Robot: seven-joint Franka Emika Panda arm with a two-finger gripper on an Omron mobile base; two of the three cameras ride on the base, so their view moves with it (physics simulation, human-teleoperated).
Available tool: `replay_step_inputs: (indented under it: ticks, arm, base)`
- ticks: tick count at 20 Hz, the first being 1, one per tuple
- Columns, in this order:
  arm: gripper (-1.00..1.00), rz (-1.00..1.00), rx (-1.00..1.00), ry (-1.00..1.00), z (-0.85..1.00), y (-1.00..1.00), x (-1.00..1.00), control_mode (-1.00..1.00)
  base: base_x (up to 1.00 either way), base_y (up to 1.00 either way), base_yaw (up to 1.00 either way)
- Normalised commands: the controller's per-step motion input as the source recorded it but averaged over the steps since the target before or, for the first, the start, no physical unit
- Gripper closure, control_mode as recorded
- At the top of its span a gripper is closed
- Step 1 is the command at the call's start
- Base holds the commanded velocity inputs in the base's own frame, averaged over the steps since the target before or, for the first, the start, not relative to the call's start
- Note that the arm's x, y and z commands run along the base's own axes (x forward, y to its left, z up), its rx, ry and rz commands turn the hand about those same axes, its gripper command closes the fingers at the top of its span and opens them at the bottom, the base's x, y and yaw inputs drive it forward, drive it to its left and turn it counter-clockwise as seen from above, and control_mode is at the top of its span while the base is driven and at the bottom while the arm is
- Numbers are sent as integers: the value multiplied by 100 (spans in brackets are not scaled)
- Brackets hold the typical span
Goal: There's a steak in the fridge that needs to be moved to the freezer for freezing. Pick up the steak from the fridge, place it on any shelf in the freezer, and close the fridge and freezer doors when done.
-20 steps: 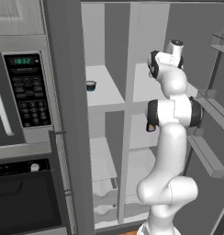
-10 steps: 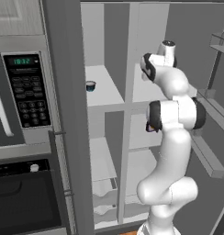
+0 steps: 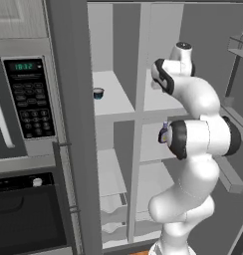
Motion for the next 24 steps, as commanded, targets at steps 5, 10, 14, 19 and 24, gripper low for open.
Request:
replay_step_inputs:
  ticks: [5, 10, 14, 19, 24]
  arm:
    - [100, 0, 0, 2, 52, 14, -85, -100]
    - [100, 1, 0, 0, 5, 17, -100, -100]
    - [100, 4, 1, -4, 0, 53, -98, -100]
    - [100, 7, 1, -3, 1, 56, -100, -100]
    - [100, 5, 0, -15, 5, 96, -68, -100]
  base:
    - [0, 0, 0]
    - [0, 0, 0]
    - [0, 0, 0]
    - [0, 0, 0]
    - [0, 0, 0]
